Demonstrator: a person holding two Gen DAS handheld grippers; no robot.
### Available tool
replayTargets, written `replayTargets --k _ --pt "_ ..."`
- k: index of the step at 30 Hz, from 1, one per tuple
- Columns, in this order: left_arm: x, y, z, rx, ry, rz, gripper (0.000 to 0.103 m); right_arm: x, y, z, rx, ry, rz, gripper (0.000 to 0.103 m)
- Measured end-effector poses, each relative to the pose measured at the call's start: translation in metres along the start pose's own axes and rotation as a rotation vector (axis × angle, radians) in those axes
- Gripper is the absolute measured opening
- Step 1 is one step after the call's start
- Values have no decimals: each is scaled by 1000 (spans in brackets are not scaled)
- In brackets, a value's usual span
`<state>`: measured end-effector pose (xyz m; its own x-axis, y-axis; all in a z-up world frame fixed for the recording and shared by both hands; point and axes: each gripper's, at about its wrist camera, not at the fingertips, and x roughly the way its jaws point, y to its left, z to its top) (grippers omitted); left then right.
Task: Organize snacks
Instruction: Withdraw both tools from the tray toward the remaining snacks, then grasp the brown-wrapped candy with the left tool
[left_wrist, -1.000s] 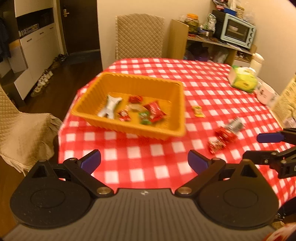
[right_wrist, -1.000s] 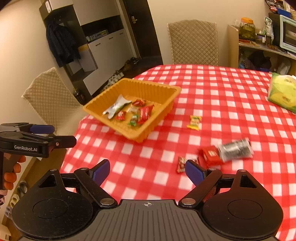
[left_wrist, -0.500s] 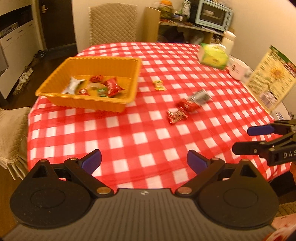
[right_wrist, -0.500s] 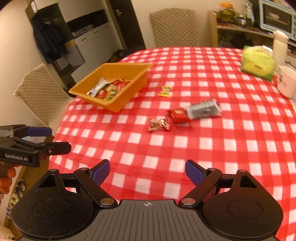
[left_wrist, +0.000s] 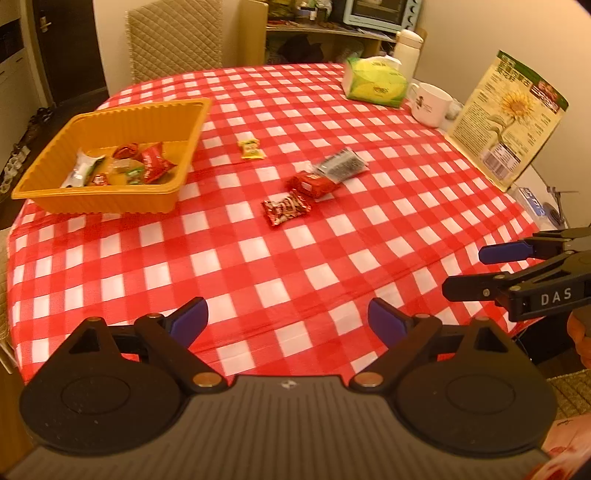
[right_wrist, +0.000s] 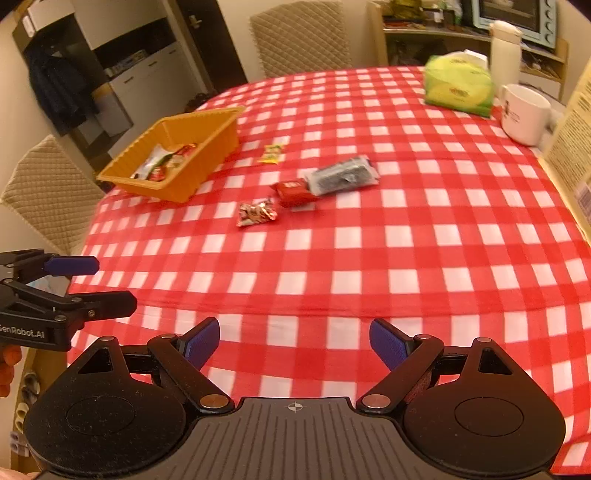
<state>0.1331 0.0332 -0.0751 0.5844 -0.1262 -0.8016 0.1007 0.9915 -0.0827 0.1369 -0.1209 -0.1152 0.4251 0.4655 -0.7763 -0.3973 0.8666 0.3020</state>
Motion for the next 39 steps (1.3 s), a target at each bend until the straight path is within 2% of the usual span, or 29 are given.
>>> replayTargets --k 10,18,27,39 --pt "21 -6 4 26 25 -24 88 9 -18 -5 52 14 -56 88" --pt "48 -3 14 81 14 6 80 19 -30 1 96 16 -89 88" --pt "80 0 36 165 -5 13 73 28 -37 12 128 -2 -120 88" --pt "131 5 67 261 30 17 66 37 -49 27 191 -18 -165 88"
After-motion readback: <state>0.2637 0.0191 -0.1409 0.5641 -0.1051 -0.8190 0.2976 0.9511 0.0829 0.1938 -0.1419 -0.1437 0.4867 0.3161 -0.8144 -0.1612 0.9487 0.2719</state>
